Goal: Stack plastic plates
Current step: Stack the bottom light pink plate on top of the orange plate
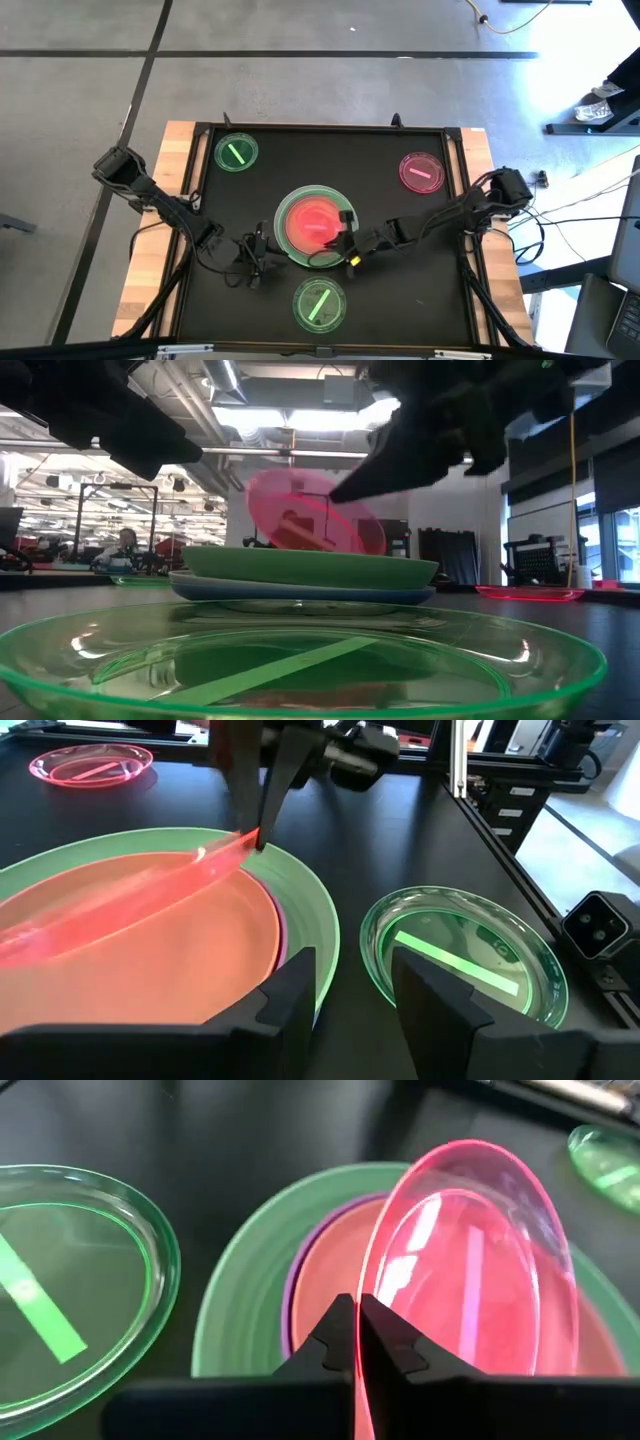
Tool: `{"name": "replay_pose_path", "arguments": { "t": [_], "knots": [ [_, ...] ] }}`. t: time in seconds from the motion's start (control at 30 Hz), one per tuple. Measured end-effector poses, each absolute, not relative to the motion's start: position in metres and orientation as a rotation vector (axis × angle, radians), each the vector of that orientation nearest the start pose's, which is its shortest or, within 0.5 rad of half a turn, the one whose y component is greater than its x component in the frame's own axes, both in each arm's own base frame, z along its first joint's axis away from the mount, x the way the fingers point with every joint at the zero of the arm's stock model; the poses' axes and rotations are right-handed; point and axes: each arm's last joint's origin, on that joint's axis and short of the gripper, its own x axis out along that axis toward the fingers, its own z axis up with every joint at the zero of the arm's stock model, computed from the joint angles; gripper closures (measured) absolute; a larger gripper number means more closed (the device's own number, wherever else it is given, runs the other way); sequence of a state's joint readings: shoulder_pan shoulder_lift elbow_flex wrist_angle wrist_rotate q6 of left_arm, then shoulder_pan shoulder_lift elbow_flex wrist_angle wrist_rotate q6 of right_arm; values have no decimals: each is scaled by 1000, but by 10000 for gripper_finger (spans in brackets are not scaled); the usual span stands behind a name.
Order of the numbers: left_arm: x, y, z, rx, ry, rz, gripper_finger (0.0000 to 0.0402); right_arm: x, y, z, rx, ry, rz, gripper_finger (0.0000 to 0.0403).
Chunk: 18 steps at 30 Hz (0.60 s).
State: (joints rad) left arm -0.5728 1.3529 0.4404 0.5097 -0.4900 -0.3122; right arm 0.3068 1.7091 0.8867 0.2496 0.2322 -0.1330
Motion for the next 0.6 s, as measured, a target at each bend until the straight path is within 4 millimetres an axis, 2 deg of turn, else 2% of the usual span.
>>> {"name": "replay_pose_path", "arguments": {
  "t": [0.13, 0.33, 0.43, 0.6],
  "knots": [
    [214, -122, 168, -105, 355, -27, 274, 338, 95, 163, -220, 578, 94, 400],
    [214, -122, 168, -105, 356, -27, 274, 342, 92, 156, -174, 582, 70, 397],
    [214, -122, 168, -105, 355, -27, 274, 342, 92, 157, -176, 569, 62, 376],
    [214, -122, 168, -106, 355, -27, 274, 341, 90, 158, -217, 574, 16, 319]
  ]
}}
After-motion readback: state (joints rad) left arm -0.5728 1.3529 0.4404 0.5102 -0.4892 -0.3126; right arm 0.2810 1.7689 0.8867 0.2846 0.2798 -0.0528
